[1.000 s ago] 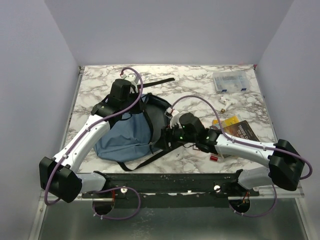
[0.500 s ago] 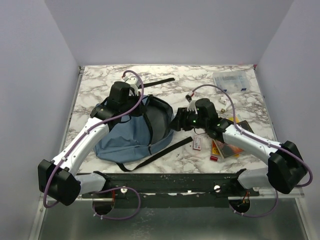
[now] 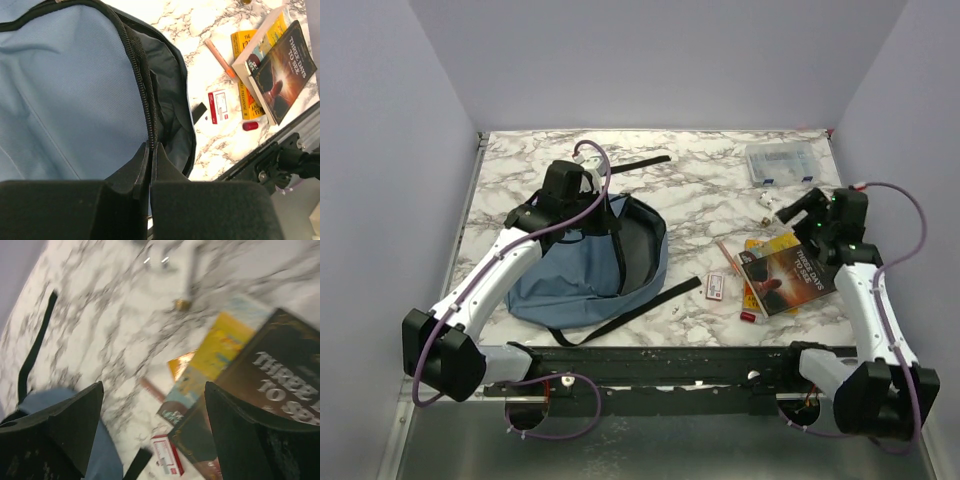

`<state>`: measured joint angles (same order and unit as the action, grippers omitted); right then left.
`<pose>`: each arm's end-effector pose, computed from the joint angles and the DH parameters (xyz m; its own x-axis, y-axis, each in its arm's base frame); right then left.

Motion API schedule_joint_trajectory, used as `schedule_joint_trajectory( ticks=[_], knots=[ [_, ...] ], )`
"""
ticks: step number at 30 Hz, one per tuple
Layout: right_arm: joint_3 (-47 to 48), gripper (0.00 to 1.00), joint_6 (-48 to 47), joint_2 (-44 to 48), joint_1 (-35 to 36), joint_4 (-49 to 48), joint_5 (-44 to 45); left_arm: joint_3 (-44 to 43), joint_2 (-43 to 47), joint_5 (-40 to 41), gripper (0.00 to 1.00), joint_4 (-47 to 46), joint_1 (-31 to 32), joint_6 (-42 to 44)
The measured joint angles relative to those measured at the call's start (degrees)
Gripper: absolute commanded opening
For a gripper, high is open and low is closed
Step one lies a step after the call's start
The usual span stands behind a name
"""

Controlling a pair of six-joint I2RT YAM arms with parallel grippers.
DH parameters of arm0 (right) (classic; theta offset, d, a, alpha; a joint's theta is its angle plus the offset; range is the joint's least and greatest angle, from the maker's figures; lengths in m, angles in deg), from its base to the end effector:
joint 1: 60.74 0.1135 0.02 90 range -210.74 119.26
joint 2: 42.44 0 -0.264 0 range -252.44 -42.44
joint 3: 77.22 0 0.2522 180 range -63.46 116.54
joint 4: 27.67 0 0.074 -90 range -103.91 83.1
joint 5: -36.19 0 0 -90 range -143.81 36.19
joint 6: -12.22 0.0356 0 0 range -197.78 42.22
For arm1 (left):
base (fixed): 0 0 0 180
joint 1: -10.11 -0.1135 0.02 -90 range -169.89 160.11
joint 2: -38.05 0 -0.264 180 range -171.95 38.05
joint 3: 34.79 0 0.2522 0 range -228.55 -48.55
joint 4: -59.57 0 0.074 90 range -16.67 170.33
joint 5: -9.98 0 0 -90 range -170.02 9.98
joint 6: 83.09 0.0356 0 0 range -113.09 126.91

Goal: Pack the student bag
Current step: Pick up the book from the center of the board.

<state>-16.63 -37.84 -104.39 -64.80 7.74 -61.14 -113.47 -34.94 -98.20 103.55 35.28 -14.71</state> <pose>0.2353 -0.0121 0.2751 -0.4782 0.6723 -0.5651 0.3590 0.7369 0.5728 0.2472 -0.1284 0.3241 -0.7519 -0.0334 -0.6584 0.3751 0.7997 -0.4689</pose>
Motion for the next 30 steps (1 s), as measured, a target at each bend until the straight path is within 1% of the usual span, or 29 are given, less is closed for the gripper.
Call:
schedule_joint_trajectory(
  ticks=[3,6,7,9,12,16,20,23,27,30],
  knots=[
    [-0.59,0.89,0.02,4.74,-7.89,4.35,6.29,0.00,-0.46,-1.70,0.00,0.02,-0.22,-0.68],
    [-1.27,0.90,-0.92,6.71,-17.22,6.23,9.20,0.00,-0.74,-3.43,0.00,0.02,-0.37,-1.49],
    [-1.60,0.90,-1.20,6.78,-20.02,6.36,9.40,0.00,-0.83,-3.82,0.00,0.02,-0.37,-1.73],
    [-3.08,0.89,-1.92,6.54,-27.76,6.40,9.20,0.00,-1.05,-4.87,0.00,-0.02,-0.35,-2.25],
    [-6.03,0.89,-1.75,5.75,-34.56,6.16,7.54,0.00,-1.88,-6.99,0.00,-0.17,-0.35,-3.41],
    [-11.13,0.89,-1.27,5.33,-39.60,4.20,2.89,0.07,-3.41,-9.86,0.00,-0.61,-0.35,-4.96],
    [-15.87,0.88,-1.09,4.50,-43.39,-0.26,-1.36,0.37,-3.61,-11.54,0.00,-1.01,-0.02,-5.92],
    [-19.15,0.87,-0.96,3.10,-43.89,-5.77,-5.60,0.55,-3.61,-11.96,0.00,-1.40,1.46,-6.14],
    [-25.09,0.84,-0.46,1.97,-44.33,-15.12,-12.24,0.57,-4.24,-12.37,0.00,-1.51,3.06,-6.21],
    [-28.57,0.81,-0.11,-0.61,-44.59,-22.32,-16.46,0.70,-5.01,-12.44,0.00,-1.70,3.72,-6.21]
  ],
)
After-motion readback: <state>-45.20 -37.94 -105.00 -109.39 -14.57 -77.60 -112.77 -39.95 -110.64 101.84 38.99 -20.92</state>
